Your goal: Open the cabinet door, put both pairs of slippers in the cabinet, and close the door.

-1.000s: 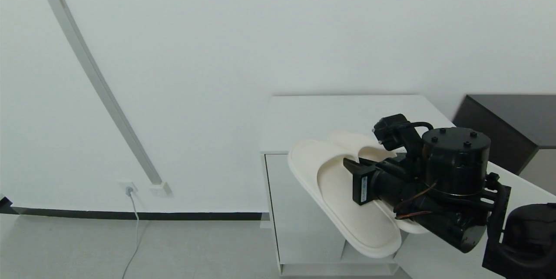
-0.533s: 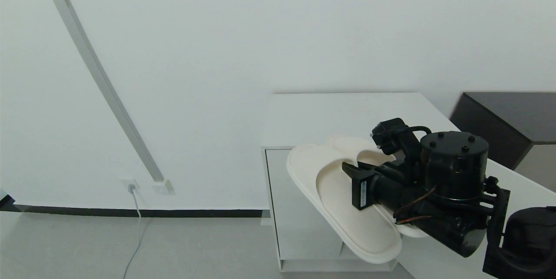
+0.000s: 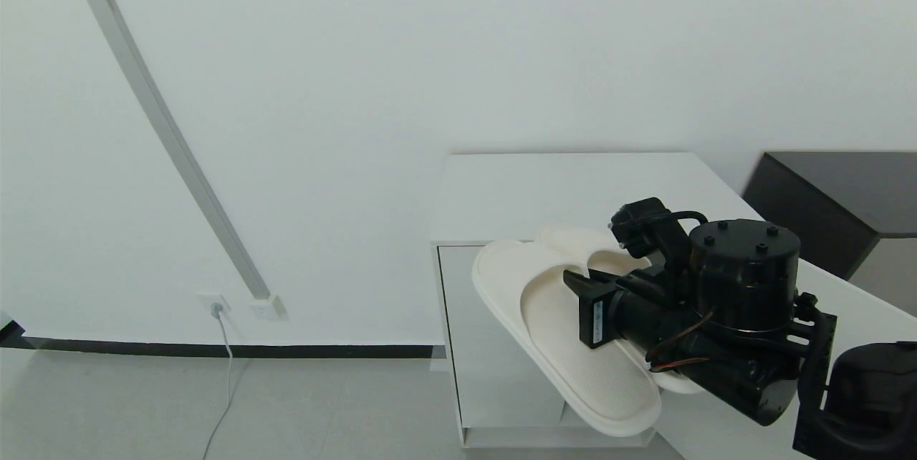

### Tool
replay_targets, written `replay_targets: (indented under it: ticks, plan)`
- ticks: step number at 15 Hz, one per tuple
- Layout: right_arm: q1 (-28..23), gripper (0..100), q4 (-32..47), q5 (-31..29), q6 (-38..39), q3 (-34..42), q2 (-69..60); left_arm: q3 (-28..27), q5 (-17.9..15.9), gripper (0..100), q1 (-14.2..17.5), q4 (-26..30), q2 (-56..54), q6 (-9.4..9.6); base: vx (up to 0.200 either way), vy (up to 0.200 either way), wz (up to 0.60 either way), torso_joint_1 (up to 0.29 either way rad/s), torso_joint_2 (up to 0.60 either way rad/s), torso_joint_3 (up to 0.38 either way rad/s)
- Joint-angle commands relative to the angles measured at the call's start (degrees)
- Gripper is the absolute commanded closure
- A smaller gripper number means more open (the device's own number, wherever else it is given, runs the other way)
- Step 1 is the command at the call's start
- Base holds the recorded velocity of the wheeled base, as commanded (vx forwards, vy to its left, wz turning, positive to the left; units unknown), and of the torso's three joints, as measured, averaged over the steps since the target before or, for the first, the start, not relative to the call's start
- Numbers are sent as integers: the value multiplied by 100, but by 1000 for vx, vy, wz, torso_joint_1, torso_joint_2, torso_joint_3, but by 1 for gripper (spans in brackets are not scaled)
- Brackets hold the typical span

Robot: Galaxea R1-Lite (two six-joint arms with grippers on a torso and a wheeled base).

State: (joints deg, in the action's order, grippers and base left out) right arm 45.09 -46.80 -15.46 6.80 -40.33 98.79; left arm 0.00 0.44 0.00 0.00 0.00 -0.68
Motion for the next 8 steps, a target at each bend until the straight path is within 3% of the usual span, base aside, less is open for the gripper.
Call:
replay_targets:
  ticks: [1, 2, 8]
  plan:
    - [17, 100, -5, 8, 5, -28, 26, 0, 9, 100, 0, 0, 0, -2, 0, 0, 0, 0, 0, 0]
    - [17, 100, -5, 8, 5, -28, 35, 0, 9, 100, 0, 0, 9, -2, 0, 0, 0, 0, 0, 0]
    - [26, 100, -391, -45, -3, 7, 158, 0, 0, 100, 0, 0, 0, 16, 0, -200, 0, 5, 1, 2]
